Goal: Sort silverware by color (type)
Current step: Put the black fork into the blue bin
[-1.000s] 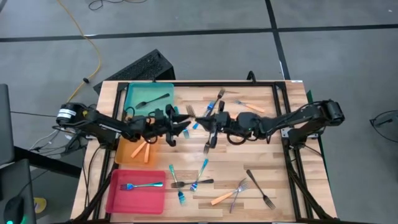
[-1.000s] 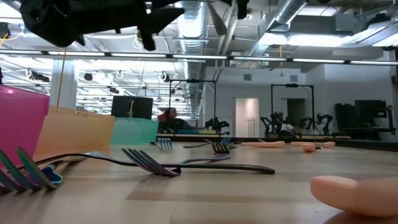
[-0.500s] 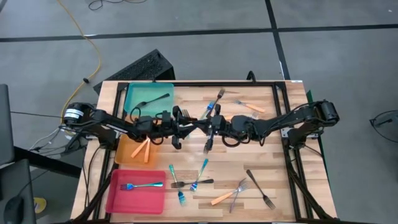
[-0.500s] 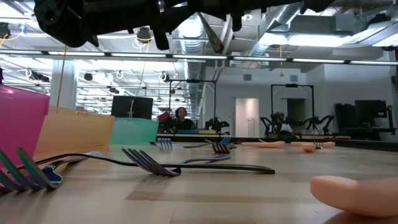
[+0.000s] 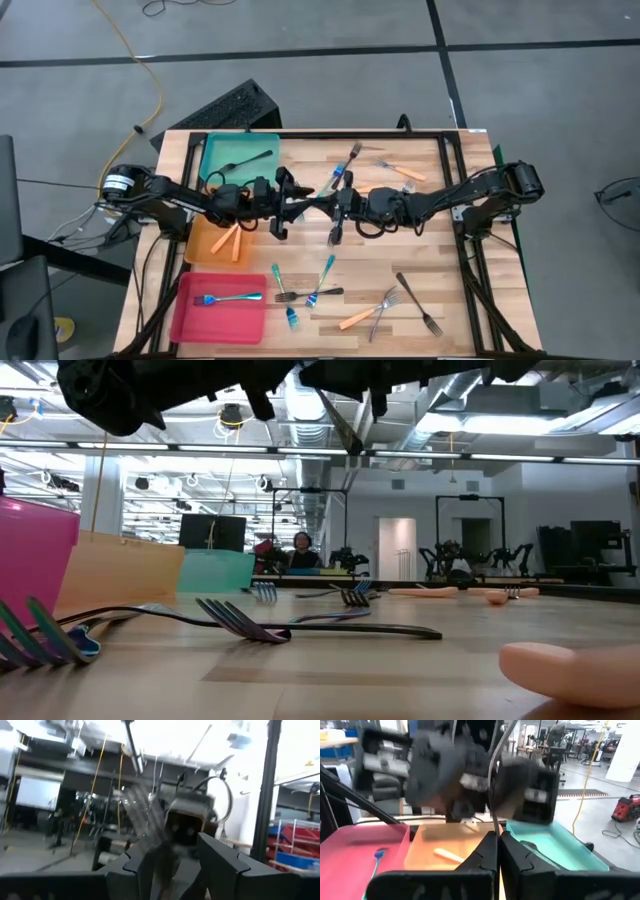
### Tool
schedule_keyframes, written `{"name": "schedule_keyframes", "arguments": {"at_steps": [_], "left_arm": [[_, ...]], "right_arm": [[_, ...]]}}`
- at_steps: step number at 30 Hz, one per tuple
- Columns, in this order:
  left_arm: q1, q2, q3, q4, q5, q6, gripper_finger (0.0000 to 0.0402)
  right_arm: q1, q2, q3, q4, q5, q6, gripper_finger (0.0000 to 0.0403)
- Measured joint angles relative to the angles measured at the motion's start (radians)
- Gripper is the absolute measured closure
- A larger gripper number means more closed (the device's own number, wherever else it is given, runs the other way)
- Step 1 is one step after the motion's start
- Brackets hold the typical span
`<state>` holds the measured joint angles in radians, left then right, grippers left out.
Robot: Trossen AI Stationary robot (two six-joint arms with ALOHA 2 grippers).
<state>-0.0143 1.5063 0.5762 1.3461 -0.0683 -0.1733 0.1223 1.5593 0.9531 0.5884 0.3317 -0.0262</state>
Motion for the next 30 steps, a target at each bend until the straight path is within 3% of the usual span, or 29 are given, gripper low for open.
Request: {"name": "schedule_keyframes", "arguments": {"at_steps": [9,17,22,30], "left_arm": [[0.0,0.0,0.0,-0.02,0.003,0.016,0.0287],[0.0,0.0,-0.002,-0.02,0.001,0.053,0.0391],[-0.005,0.0,-0.002,-0.02,-0.041,0.07,0.0399],[-0.006,0.0,-0.002,-0.031,-0.105,0.04,0.04]], "right_arm": [[0.0,-0.001,0.0,0.048,-0.022,0.0,0.0376],[0.0,-0.001,0.0,0.045,-0.023,0.01,0.0376],[0.0,-0.001,0.0,0.042,-0.023,0.01,0.0367],[-0.008,-0.002,0.001,-0.025,-0.023,0.023,0.0308]]}}
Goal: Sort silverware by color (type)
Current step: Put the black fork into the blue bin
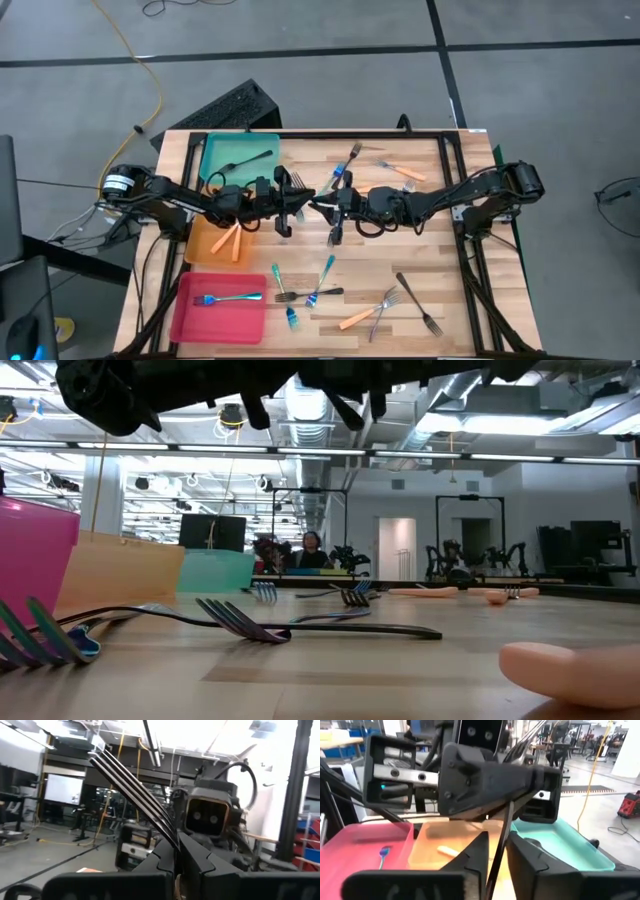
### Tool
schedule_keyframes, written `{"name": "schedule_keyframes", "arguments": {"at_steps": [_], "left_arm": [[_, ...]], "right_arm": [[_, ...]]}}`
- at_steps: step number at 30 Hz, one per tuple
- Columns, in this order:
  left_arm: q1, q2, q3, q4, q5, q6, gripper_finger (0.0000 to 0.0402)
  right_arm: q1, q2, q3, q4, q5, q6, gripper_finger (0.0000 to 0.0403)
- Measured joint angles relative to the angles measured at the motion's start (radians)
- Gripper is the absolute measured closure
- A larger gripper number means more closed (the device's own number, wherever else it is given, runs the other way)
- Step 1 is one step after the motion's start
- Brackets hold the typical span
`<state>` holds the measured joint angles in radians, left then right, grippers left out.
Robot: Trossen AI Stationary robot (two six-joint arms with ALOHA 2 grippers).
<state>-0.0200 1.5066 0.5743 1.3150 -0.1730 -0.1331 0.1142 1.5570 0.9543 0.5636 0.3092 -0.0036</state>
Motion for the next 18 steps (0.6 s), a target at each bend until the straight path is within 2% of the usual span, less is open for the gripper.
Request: {"name": "schedule_keyframes", "arguments": {"at_steps": [10,18], "left_arm": [[0.003,-0.004,0.0,-0.022,-0.066,0.001,0.0401],[0.018,-0.017,0.0,-0.04,-0.077,0.008,0.0401]], "right_arm": [[-0.001,0.0,0.0,-0.007,-0.018,0.003,0.0213],[-0.007,0.0,0.0,-0.036,-0.019,0.003,0.0191]]}}
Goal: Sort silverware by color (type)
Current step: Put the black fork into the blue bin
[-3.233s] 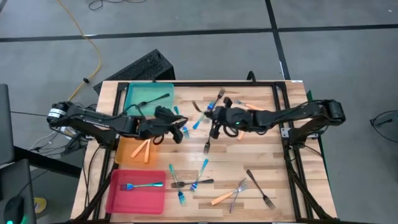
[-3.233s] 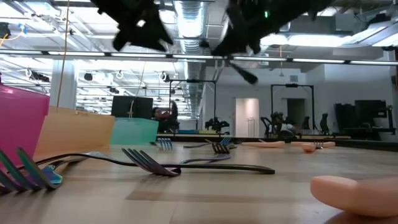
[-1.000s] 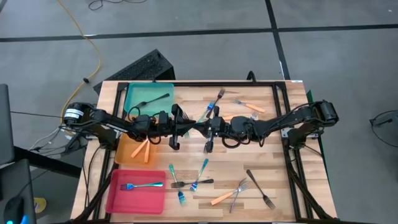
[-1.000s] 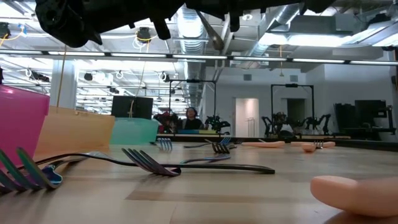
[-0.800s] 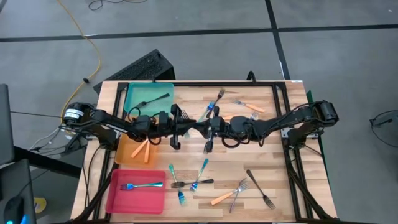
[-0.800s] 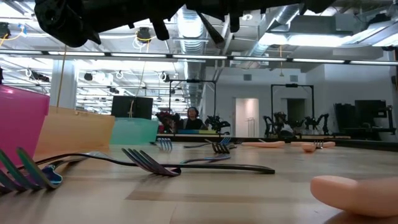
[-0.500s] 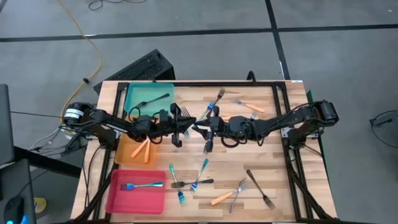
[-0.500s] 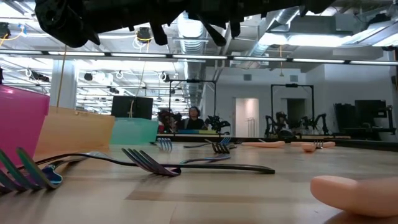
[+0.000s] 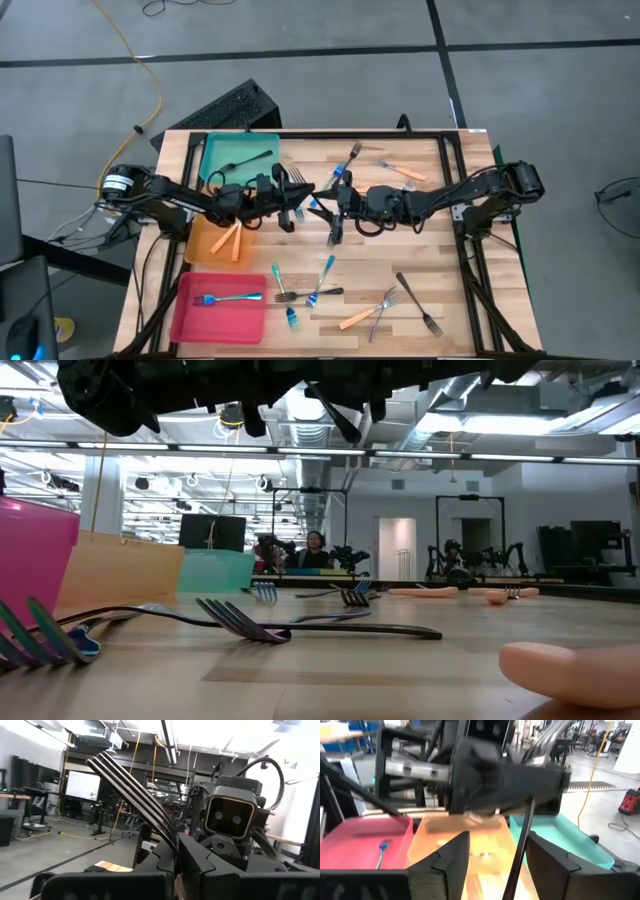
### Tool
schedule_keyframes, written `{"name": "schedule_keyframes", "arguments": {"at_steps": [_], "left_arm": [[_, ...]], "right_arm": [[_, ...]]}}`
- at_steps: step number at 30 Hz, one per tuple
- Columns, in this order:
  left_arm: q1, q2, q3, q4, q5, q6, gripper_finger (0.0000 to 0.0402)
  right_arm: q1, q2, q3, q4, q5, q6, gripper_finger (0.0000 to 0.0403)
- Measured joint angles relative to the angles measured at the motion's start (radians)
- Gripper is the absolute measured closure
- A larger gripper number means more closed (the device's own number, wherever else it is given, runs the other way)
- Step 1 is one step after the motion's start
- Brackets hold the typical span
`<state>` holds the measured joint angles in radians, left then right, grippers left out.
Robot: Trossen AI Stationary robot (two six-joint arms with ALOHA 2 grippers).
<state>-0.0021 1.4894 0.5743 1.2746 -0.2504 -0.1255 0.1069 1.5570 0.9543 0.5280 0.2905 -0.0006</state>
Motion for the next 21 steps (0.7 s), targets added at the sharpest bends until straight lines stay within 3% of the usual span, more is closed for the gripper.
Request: {"name": "schedule_keyframes", "arguments": {"at_steps": [5,21], "left_arm": [[0.015,-0.068,0.0,-0.117,-0.028,0.023,0.0401],[0.059,-0.364,0.0,-0.604,-0.26,0.189,0.0401]], "right_arm": [[-0.011,0.0,0.0,-0.068,-0.001,0.001,0.0192],[-0.018,0.0,0.0,-0.216,-0.001,0.021,0.0193]]}}
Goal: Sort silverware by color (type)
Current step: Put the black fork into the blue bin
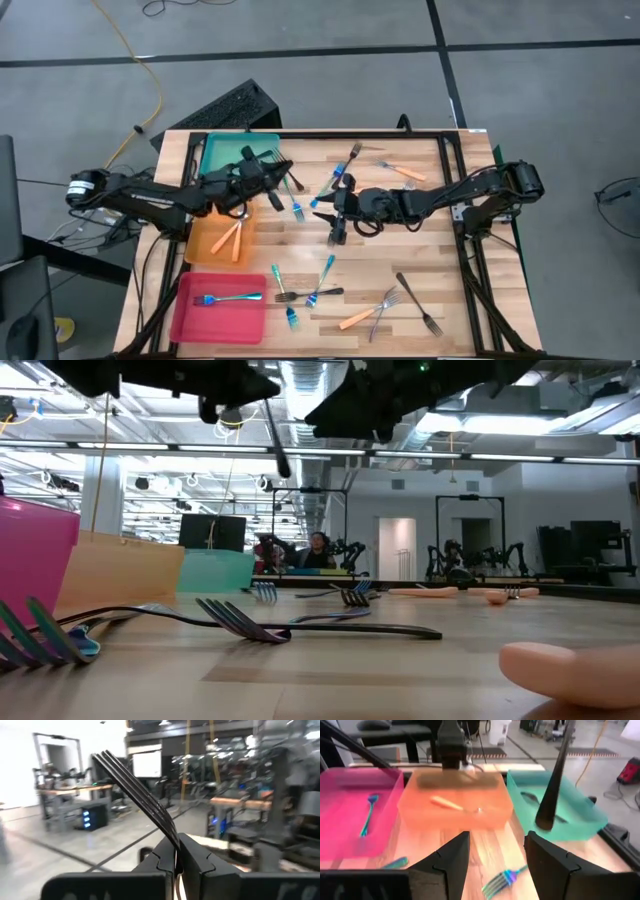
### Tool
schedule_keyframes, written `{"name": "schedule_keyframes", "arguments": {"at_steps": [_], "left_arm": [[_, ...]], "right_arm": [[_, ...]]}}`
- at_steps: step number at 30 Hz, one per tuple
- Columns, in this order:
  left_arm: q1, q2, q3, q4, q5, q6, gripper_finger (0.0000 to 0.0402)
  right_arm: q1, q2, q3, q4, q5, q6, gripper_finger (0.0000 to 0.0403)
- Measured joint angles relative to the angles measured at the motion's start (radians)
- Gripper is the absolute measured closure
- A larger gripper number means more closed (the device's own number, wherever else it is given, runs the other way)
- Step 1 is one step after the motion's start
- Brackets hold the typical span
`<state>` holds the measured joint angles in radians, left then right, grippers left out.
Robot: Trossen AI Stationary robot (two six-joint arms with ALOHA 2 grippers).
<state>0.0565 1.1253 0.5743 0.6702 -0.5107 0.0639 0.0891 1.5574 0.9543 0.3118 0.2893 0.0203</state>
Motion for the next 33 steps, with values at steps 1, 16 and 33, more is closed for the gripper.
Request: {"name": "schedule_keyframes", "arguments": {"at_steps": [1,16,33], "left_arm": [[0.01,-0.019,0.0,-0.043,-0.006,-0.001,0.0401],[0.239,-0.114,0.001,-0.506,-0.081,-0.021,0.0401],[0.455,-0.06,0.253,-0.969,-0.103,0.193,0.0401]], "right_arm": [[0.0,0.0,0.0,-0.013,0.0,0.008,0.0193],[0.0,0.0,0.0,-0.122,0.0,0.044,0.0193],[0.0,0.0,0.0,-0.134,0.0,0.061,0.0193]]}}
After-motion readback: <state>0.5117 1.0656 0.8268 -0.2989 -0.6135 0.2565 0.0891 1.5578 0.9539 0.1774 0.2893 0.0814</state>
